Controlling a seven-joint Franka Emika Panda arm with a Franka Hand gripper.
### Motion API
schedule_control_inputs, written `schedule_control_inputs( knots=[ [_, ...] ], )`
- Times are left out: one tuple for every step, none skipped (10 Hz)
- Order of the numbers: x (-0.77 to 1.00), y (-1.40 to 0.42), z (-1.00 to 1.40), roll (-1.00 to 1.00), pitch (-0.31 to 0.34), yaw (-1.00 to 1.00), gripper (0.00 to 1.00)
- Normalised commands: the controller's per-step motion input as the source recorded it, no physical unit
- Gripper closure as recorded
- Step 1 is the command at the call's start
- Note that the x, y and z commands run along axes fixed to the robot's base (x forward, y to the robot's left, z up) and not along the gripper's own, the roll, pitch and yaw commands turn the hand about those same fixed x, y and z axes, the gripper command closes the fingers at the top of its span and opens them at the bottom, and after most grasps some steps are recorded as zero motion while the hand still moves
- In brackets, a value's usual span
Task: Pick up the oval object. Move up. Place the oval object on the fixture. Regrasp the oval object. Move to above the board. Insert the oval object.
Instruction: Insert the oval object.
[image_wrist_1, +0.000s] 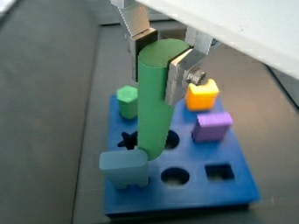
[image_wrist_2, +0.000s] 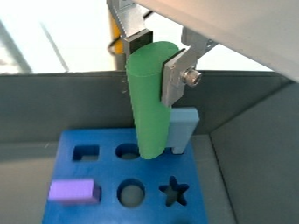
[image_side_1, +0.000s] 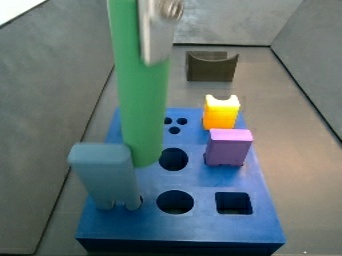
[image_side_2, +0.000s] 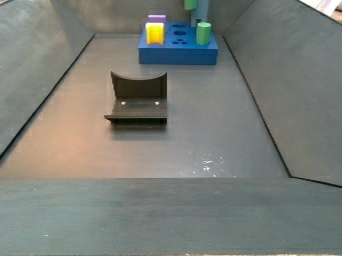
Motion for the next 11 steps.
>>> schedule_control_inputs(
  knots=[
    [0.0, -0.31, -0.28, 0.0, -0.036, -0.9, 1.0],
    [0.0, -0.32, -0.23, 0.0, -0.026, -0.89, 1.0],
    [0.0, -0.31, -0.23, 0.0, -0.029, -0.89, 1.0],
    [0.0, -0.3, -0.25, 0.0, -0.059, -0.91, 1.0],
    [0.0, -0.29, -0.2, 0.0, -0.054, -0.9, 1.0],
    [0.01, -0.29, -0.16, -0.01, -0.046, -0.87, 1.0],
    [0.0, -0.27, -0.17, 0.0, -0.046, -0.91, 1.0],
    [0.0, -0.27, -0.18, 0.0, -0.049, -0.91, 1.0],
    [0.0, -0.27, -0.18, 0.0, -0.044, -0.91, 1.0],
    [0.0, -0.07, 0.0, 0.03, -0.024, -0.21, 1.0],
    [-0.15, 0.0, -0.14, -0.03, -0.049, 0.0, 1.0]
  ],
)
